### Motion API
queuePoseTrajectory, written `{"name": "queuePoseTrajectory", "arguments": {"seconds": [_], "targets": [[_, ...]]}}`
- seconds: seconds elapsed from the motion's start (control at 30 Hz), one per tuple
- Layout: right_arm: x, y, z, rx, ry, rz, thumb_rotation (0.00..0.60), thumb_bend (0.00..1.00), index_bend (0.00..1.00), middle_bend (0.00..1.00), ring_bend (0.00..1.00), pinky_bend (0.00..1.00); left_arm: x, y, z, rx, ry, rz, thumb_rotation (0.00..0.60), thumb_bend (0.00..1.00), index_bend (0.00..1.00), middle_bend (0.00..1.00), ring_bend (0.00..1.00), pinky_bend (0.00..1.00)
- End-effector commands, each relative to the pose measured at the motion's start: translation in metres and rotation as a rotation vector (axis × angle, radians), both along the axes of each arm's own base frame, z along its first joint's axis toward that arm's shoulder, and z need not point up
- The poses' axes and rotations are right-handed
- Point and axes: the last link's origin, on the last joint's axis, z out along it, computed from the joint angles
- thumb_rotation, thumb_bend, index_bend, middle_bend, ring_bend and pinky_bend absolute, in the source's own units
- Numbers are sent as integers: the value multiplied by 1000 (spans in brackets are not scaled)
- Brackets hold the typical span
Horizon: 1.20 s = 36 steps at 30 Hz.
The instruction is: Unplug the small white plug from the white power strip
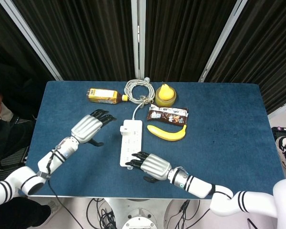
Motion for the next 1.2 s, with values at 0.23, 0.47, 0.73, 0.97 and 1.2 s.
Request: {"name": "queuePoseTrajectory", "arguments": {"seconds": [0.23,0.47,0.73,0.97,1.2], "targets": [[0,-8,-22,26,8,-36,600,353,93,164,0,116,30,31,-44,-71,61,-16,600,11,188,185,80,135],[-2,-9,-28,30,8,-48,600,353,93,164,0,116,43,42,-69,-108,82,2,600,12,208,196,106,158],[-3,-10,-32,30,6,-55,600,352,93,164,0,116,53,49,-88,-117,55,30,600,12,293,287,212,289],[-4,-12,-31,31,8,-61,600,352,93,165,0,116,47,56,-96,-90,55,55,600,30,394,395,318,433],[-5,-12,-32,33,8,-67,600,353,93,165,0,116,46,56,-102,-92,48,58,600,93,436,425,345,489]]}}
